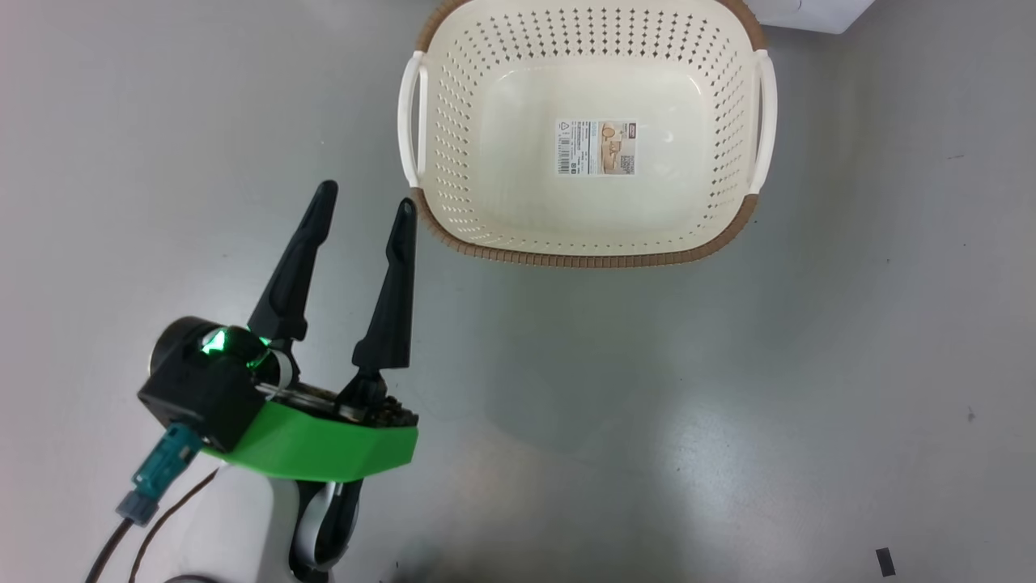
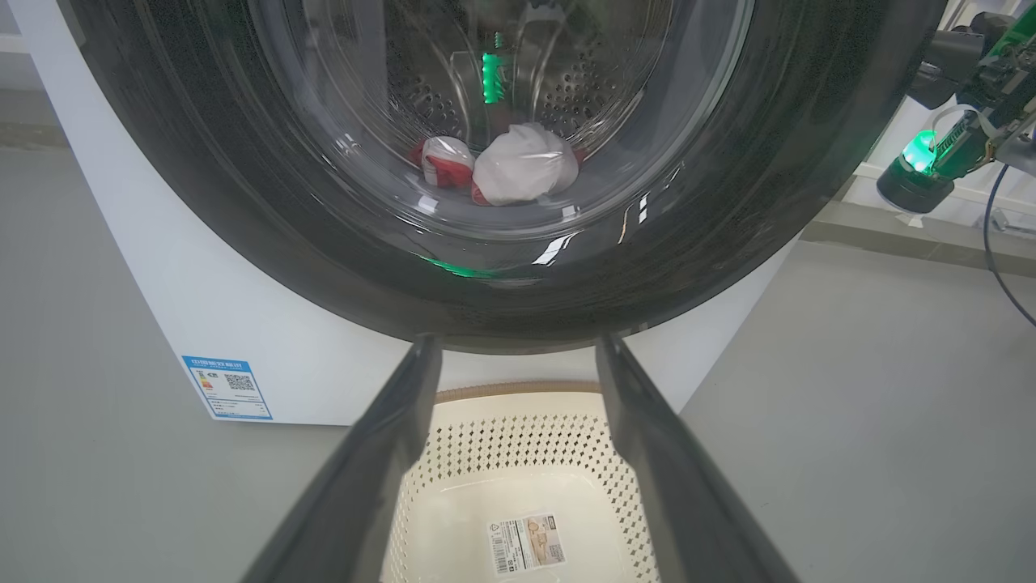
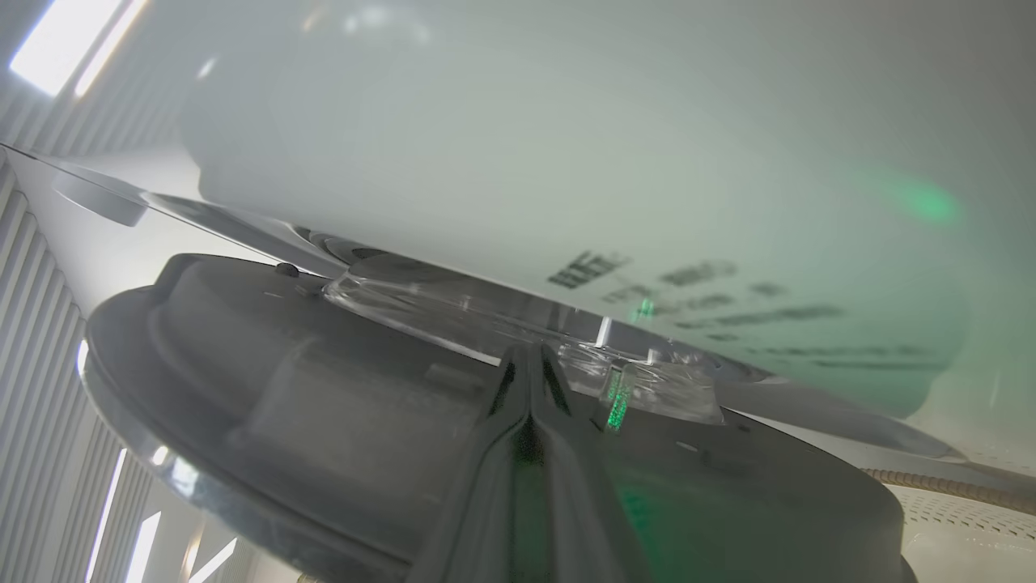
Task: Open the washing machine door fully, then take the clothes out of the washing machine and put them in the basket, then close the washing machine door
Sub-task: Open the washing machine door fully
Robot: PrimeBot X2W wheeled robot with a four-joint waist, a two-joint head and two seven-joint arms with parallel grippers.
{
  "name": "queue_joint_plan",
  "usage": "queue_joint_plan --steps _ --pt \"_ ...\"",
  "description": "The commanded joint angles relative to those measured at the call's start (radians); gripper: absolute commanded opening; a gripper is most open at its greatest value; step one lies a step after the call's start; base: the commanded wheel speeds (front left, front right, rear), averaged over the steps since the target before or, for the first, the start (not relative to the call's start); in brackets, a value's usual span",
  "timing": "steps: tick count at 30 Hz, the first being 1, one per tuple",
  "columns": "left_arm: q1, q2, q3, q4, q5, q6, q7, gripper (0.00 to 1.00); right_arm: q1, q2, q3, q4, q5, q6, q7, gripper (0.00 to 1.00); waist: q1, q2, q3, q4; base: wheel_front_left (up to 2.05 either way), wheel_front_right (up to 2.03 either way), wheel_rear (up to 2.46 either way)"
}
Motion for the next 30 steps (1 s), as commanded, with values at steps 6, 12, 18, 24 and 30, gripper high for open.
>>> queue_joint_plan --steps 6,12,18,24,30 --pt "-0.002 0.023 0.027 0.0 -0.005 0.011 -0.008 1.0 0.033 0.036 0.012 -0.039 -0.019 0.0 0.057 0.0 0.0 -0.0001 -0.018 -0.011 0.0 0.0 0.0" --pt "-0.007 0.023 0.027 0.013 -0.004 0.011 -0.008 1.0 0.062 0.041 0.028 -0.036 -0.035 0.0 0.106 0.0 0.0 -0.0001 -0.041 -0.016 0.0 0.0 0.0" --pt "-0.007 0.023 0.034 0.021 -0.002 0.009 -0.008 1.0 0.088 0.052 0.038 -0.034 -0.042 0.0 0.142 0.0 0.0 -0.0001 -0.057 -0.023 0.0 0.0 0.0" --pt "-0.008 0.023 0.033 0.037 -0.005 0.008 -0.008 1.0 0.138 0.051 0.043 -0.031 -0.054 0.0 0.17 0.0 0.0 -0.0001 -0.092 -0.019 0.0 0.0 0.0" --pt "-0.001 0.023 0.041 0.05 -0.001 0.006 -0.008 1.0 0.178 0.056 0.043 -0.035 -0.059 0.0 0.191 0.0 0.0 -0.0001 -0.124 -0.021 0.0 0.0 0.0"
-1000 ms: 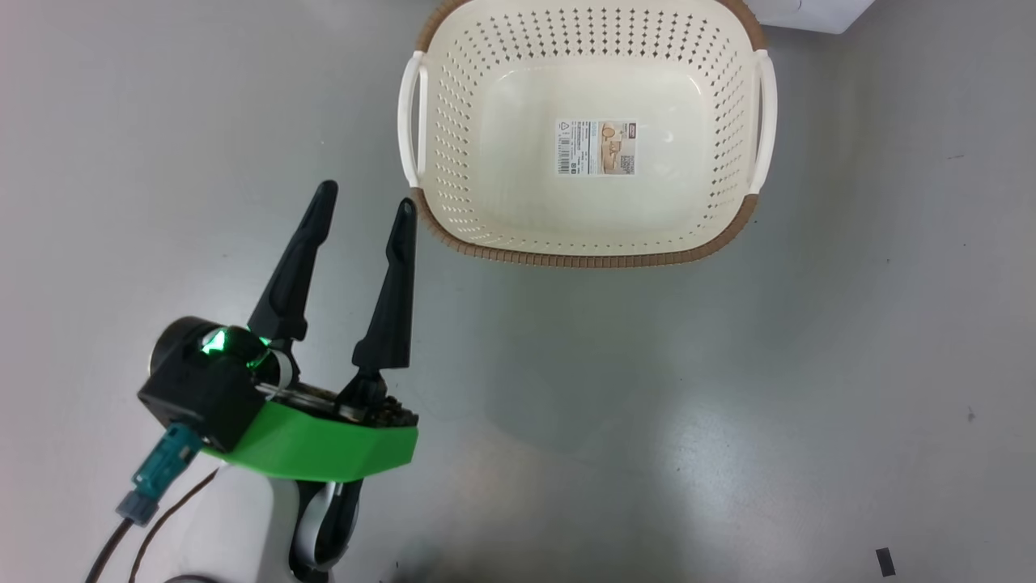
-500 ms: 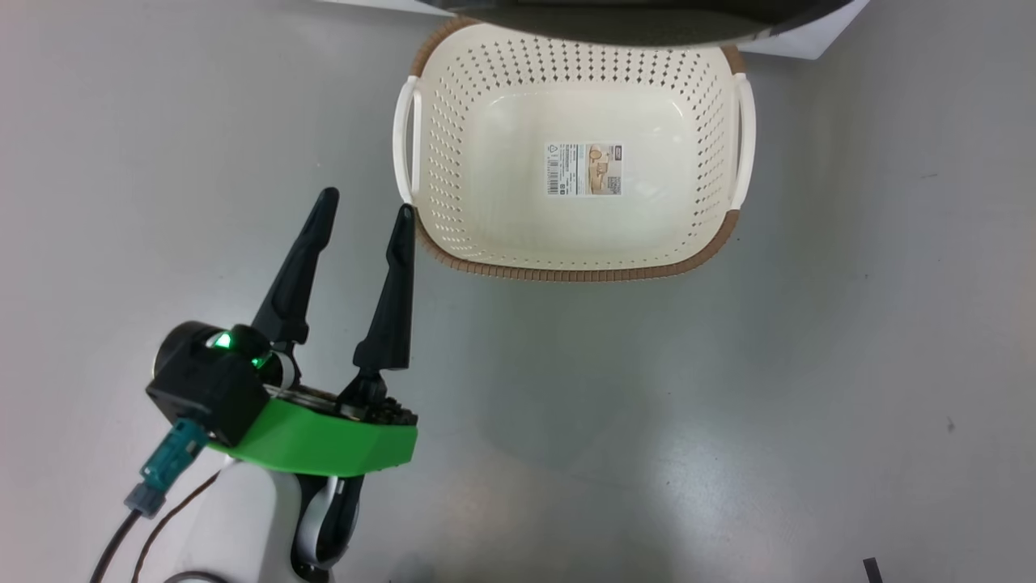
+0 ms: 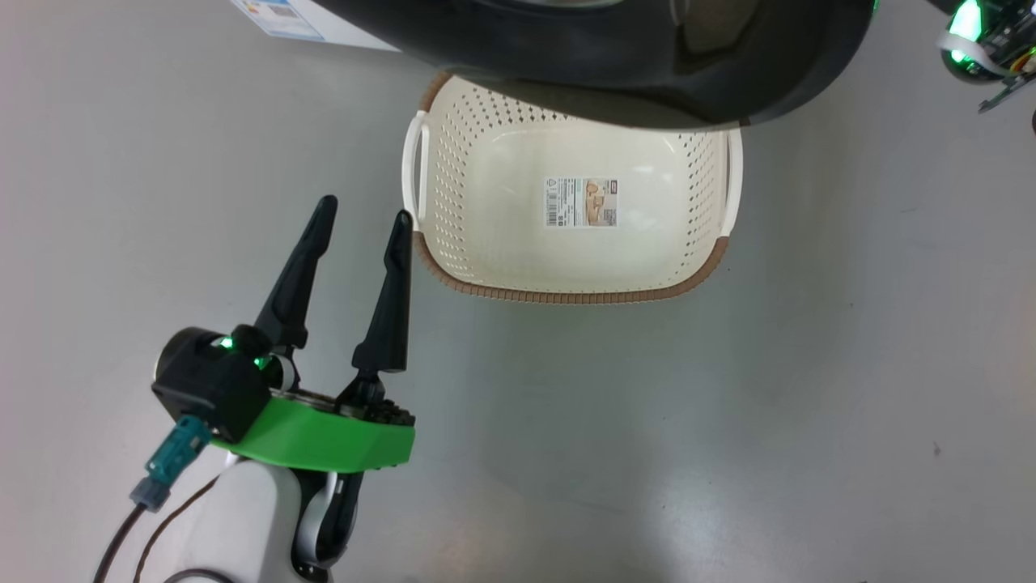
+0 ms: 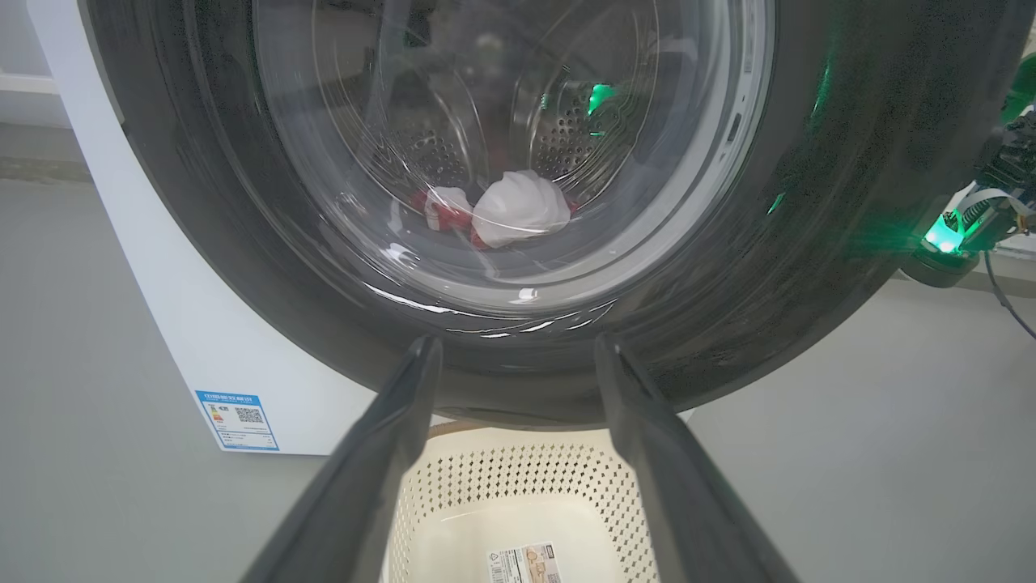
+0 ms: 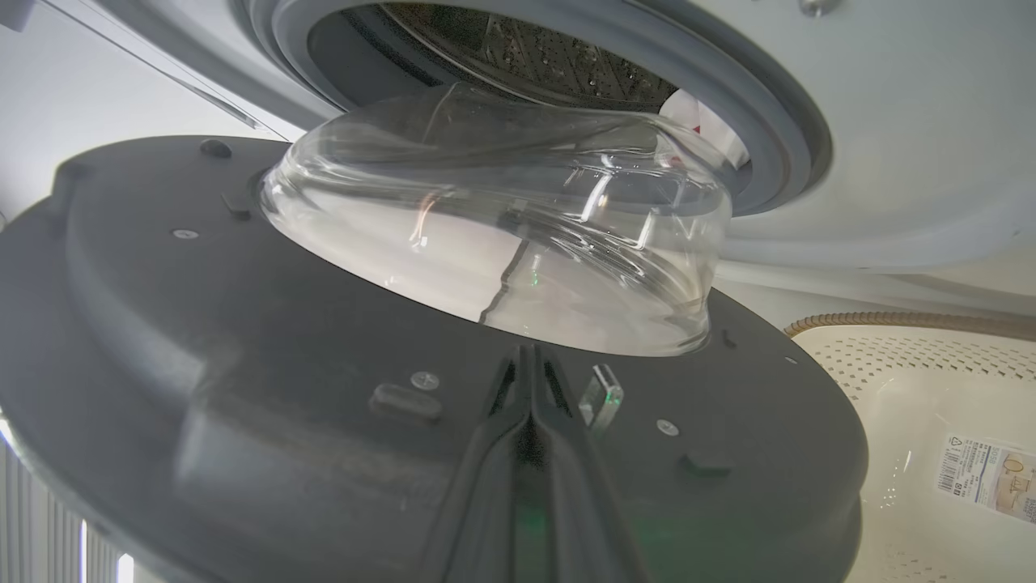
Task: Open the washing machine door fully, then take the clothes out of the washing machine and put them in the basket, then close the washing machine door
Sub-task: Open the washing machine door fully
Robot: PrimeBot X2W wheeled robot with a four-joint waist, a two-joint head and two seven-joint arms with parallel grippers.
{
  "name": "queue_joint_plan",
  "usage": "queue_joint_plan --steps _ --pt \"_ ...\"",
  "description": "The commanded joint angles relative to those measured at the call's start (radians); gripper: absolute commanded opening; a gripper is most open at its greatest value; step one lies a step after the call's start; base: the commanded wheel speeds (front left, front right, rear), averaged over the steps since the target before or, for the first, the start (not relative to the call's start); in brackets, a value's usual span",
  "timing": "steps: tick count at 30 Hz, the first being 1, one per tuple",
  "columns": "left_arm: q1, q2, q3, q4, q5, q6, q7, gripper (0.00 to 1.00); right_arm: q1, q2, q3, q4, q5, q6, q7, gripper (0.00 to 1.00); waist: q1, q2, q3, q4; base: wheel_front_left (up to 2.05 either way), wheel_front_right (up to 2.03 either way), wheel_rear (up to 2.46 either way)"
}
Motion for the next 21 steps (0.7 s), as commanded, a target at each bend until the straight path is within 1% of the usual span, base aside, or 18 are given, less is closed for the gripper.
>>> queue_joint_plan --steps 1,7,11,12,13,14,15,17,21 --pt "0.003 0.024 0.036 -0.018 0.0 0.004 -0.008 1.0 0.024 0.022 0.004 -0.033 -0.006 0.005 0.012 0.0 0.0 -0.0001 -0.01 -0.002 0.0 0.0 0.0" --pt "0.003 0.024 0.041 -0.009 0.002 0.002 -0.008 1.0 0.046 0.039 0.001 -0.04 -0.012 0.005 0.02 0.0 0.0 -0.0001 -0.027 -0.009 0.0 0.0 0.0" --pt "0.003 0.024 0.044 -0.005 0.002 0.002 -0.008 1.0 0.051 0.042 -0.013 -0.029 -0.036 0.005 -0.015 0.0 0.0 -0.0001 -0.032 -0.015 0.0 0.0 0.0" --pt "0.003 0.024 0.045 -0.005 0.001 0.002 -0.008 1.0 0.049 0.041 -0.019 -0.026 -0.055 0.005 -0.043 0.09 0.0 -0.0001 -0.031 -0.016 0.0 0.0 0.0" --pt "0.002 0.024 0.046 -0.005 0.001 0.002 -0.008 1.0 0.046 0.039 -0.021 -0.025 -0.079 0.005 -0.073 0.44 0.0 -0.0001 -0.03 -0.018 0.0 0.0 0.0" --pt "0.001 0.024 0.048 -0.005 0.0 0.002 -0.008 1.0 0.045 0.041 -0.023 -0.027 -0.097 0.005 -0.1 0.97 0.0 -0.0001 -0.028 -0.021 0.0 0.0 0.0" --pt "0.001 0.024 0.049 -0.004 -0.001 0.003 -0.008 1.0 0.046 0.046 -0.027 -0.025 -0.108 0.005 -0.124 1.0 0.0 -0.0001 -0.028 -0.024 0.0 0.0 0.0" --pt "0.002 0.024 0.051 0.005 -0.005 0.005 -0.008 1.0 0.051 0.048 -0.033 -0.038 -0.133 0.005 -0.171 1.0 0.0 -0.0001 -0.026 -0.029 0.0 0.0 0.0" --pt "0.002 0.024 0.055 0.013 -0.011 0.007 -0.008 1.0 0.081 0.04 -0.054 -0.092 -0.19 0.005 -0.298 1.0 0.0 -0.0001 -0.028 -0.041 0.0 0.0 0.0"
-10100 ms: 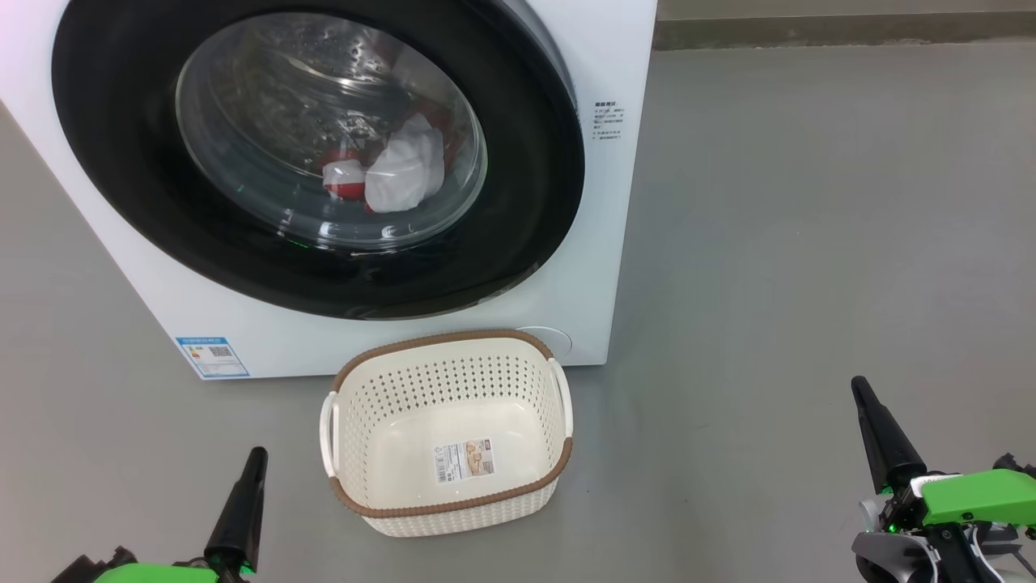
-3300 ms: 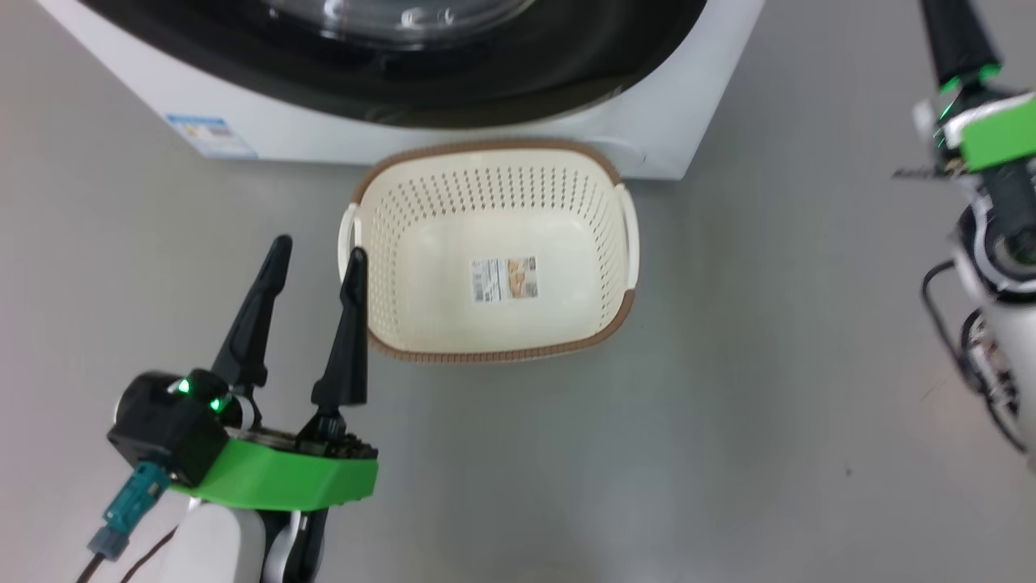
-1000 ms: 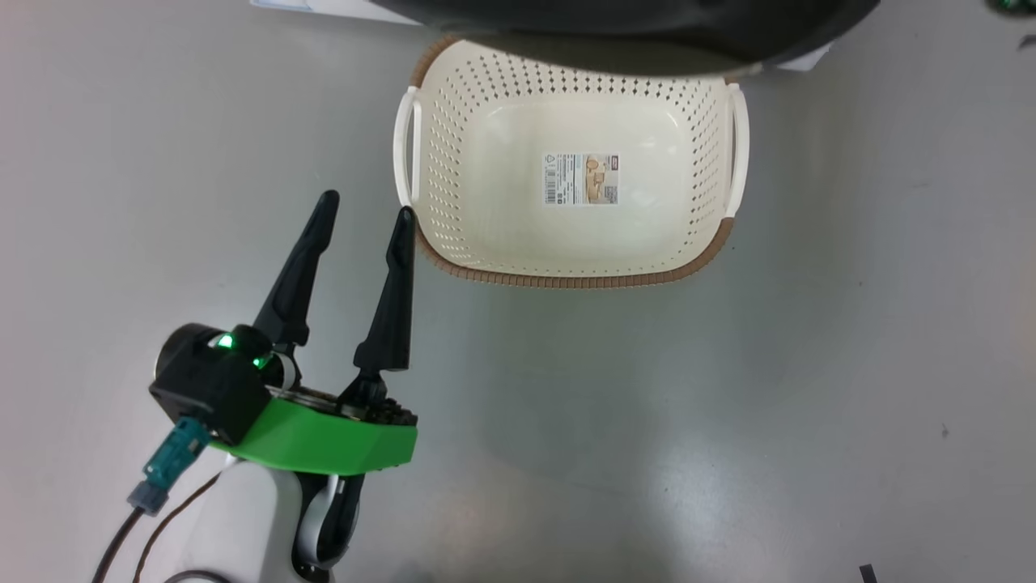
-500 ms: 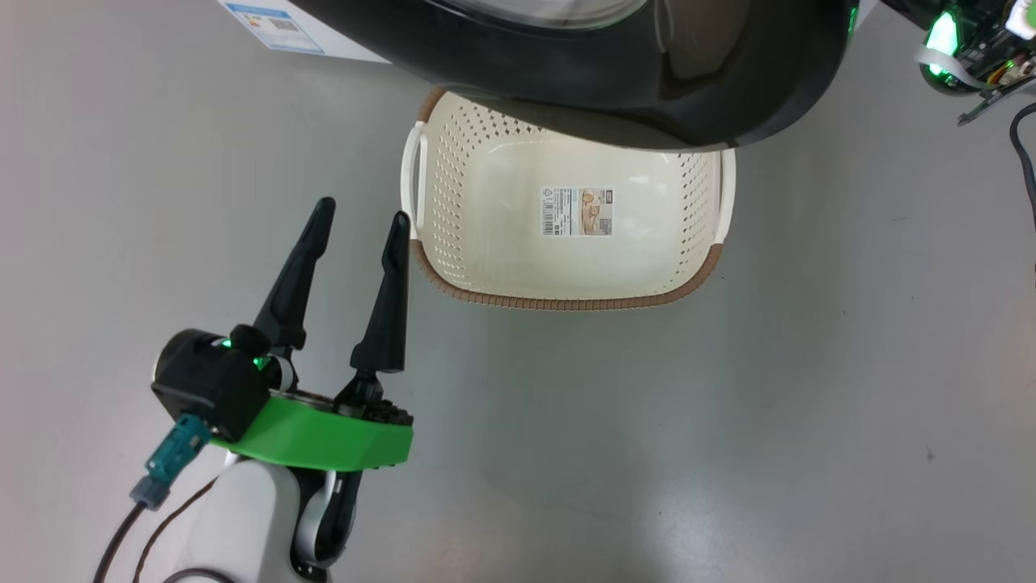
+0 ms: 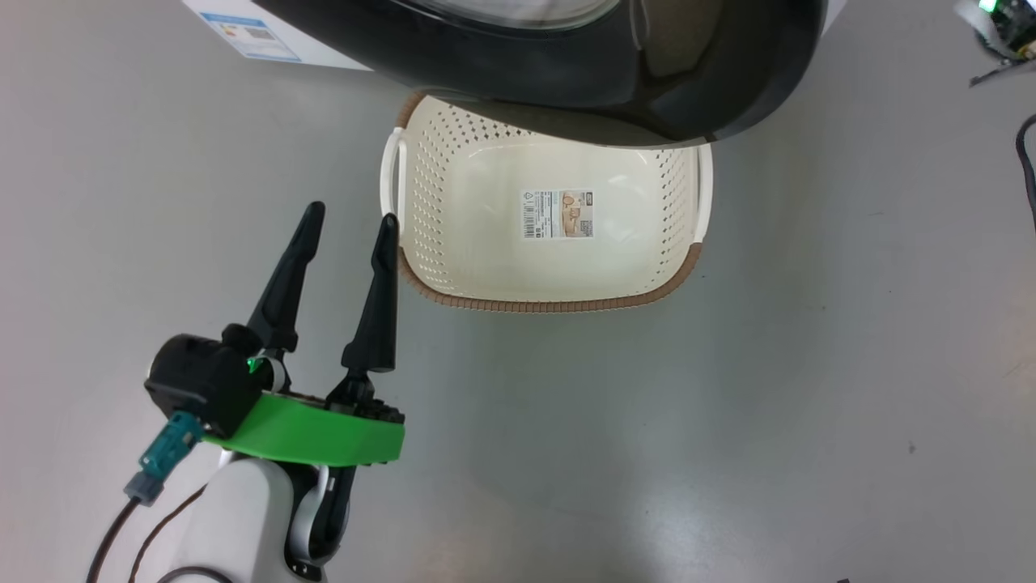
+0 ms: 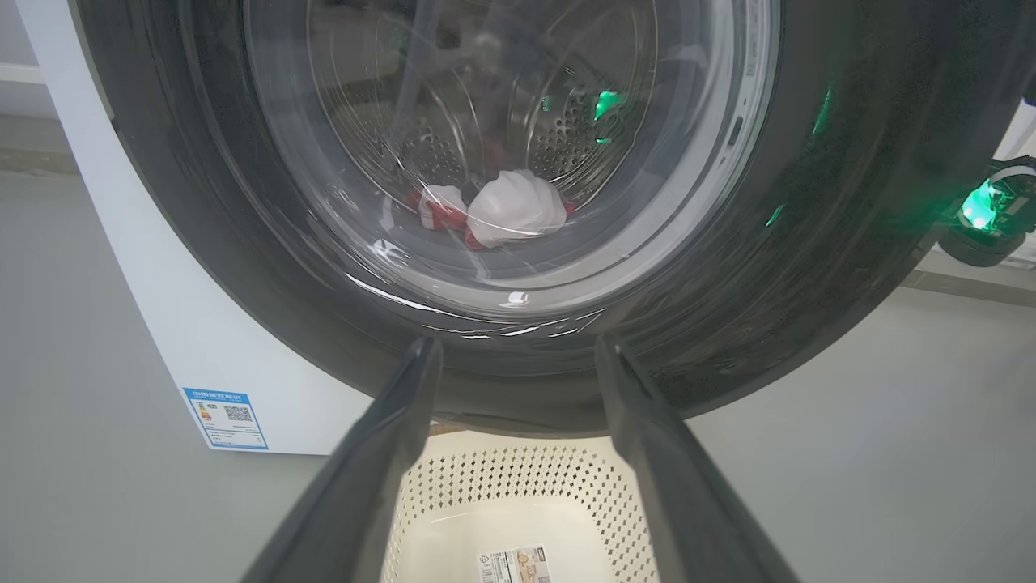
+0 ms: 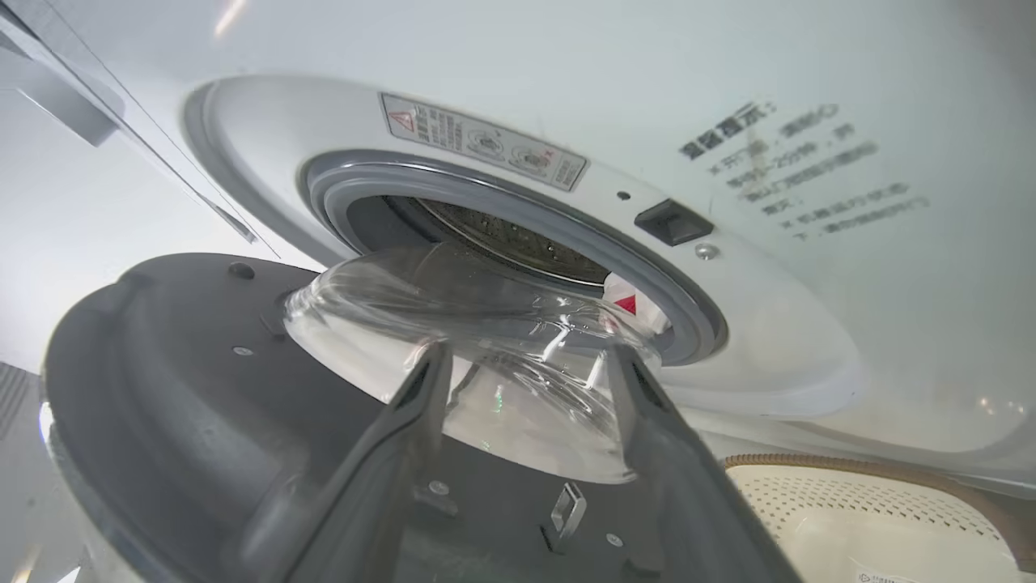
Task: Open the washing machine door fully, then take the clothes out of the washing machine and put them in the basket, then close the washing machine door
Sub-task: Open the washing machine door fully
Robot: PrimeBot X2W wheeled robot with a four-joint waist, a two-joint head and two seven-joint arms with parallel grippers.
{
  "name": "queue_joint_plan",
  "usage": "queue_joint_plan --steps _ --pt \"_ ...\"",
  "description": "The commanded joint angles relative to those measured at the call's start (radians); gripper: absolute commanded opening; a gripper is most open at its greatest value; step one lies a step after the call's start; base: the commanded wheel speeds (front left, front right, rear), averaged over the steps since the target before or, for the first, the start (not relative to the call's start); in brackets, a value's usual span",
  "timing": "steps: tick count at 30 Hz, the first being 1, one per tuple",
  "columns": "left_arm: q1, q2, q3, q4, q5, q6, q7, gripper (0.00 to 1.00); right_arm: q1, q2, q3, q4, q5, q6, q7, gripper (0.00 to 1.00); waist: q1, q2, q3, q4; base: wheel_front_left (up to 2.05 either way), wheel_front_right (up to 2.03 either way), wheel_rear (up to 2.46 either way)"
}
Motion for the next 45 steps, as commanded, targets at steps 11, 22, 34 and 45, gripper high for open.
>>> queue_joint_plan --steps 11,22,34,45 --pt "0.014 0.024 0.063 -0.004 0.002 0.006 -0.008 1.0 0.203 -0.095 0.09 -0.183 -0.303 0.005 -0.513 1.0 0.0 0.0 -0.033 -0.048 0.0 0.0 0.0" --pt "0.039 0.024 0.094 0.012 0.015 0.01 -0.008 1.0 0.347 -0.131 0.16 -0.071 -0.606 0.005 -0.809 1.0 0.0 0.0 -0.071 -0.086 0.0 0.0 0.0" --pt "0.039 0.024 0.11 -0.001 0.011 0.015 -0.008 1.0 0.587 0.113 -0.131 -0.317 -1.081 0.005 -0.811 1.0 0.0 0.0 -0.075 -0.101 0.0 0.0 0.0" --pt "0.034 0.024 0.122 -0.009 0.016 0.012 -0.008 1.0 0.733 0.213 -0.168 -0.445 -1.187 0.005 -0.811 1.0 0.0 0.0 -0.077 -0.108 0.0 0.0 0.0"
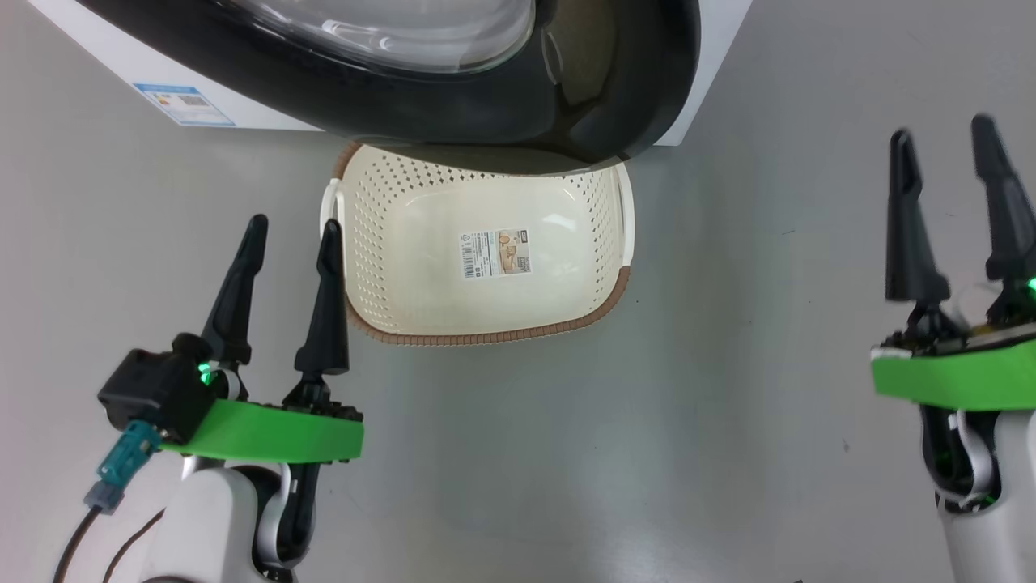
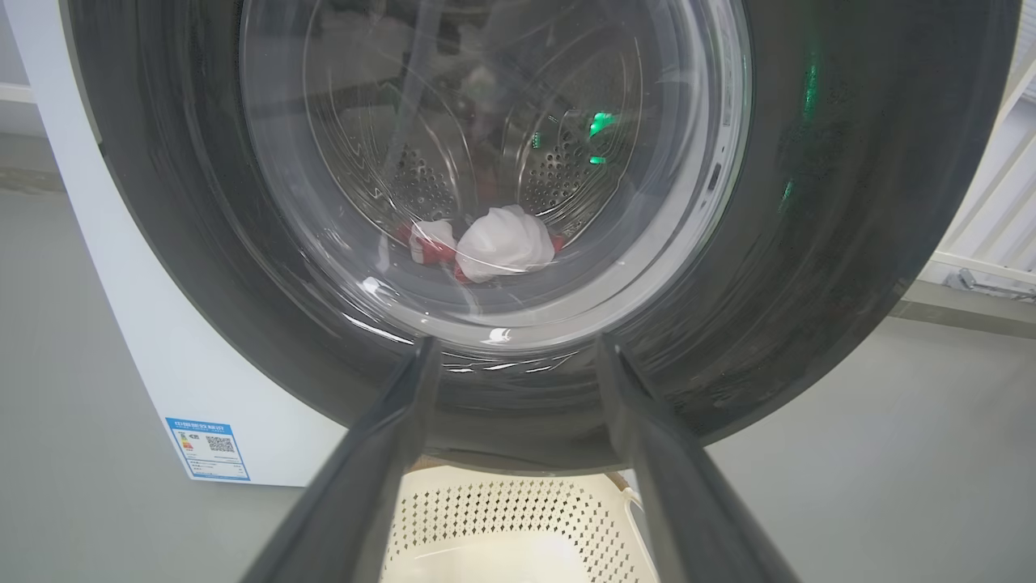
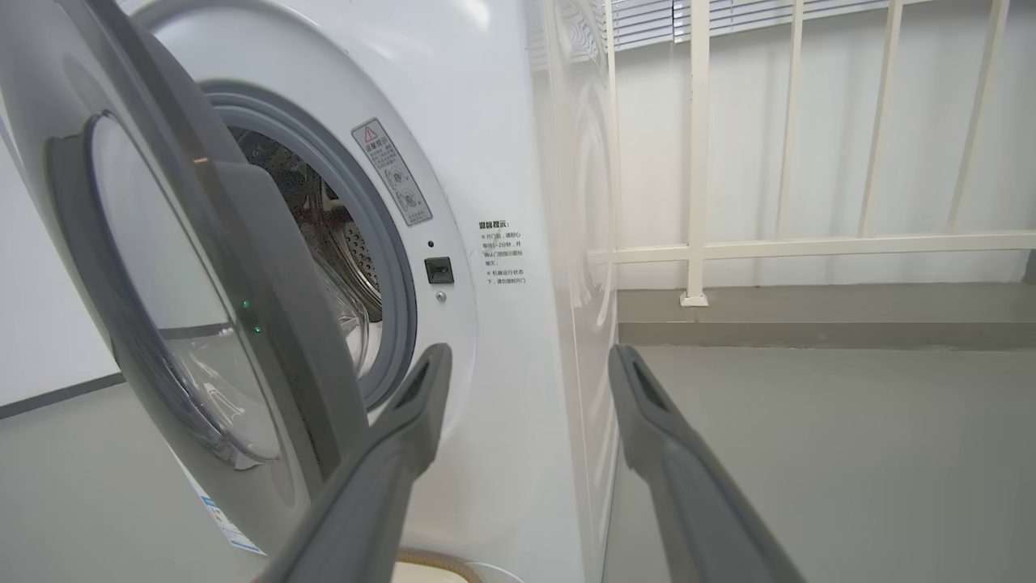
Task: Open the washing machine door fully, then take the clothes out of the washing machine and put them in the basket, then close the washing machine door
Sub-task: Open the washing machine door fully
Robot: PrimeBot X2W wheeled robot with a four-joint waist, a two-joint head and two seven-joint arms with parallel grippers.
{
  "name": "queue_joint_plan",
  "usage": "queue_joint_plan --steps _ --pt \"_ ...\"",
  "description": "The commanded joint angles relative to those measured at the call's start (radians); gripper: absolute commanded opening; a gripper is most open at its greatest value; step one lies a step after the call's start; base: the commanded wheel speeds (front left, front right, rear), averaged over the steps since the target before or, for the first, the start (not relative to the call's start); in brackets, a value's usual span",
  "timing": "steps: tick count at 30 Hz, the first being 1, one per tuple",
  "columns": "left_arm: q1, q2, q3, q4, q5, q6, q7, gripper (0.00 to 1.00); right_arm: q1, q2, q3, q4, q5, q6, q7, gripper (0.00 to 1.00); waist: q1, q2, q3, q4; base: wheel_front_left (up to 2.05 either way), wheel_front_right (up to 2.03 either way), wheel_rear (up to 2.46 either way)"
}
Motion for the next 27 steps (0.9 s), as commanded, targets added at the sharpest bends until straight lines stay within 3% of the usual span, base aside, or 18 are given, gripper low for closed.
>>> queue_joint_plan --steps 1,27 --pt "0.008 0.024 0.033 -0.03 0.007 0.005 -0.008 1.0 0.038 0.004 0.03 -0.031 -0.027 0.005 -0.006 1.0 0.0 0.0 0.0 0.002 0.0 0.0 0.0" --pt "0.01 0.024 0.039 -0.037 0.024 0.001 -0.008 1.0 0.097 0.02 0.068 -0.035 -0.038 0.005 -0.006 1.0 0.0 0.0 -0.004 -0.007 0.0 0.0 0.0"
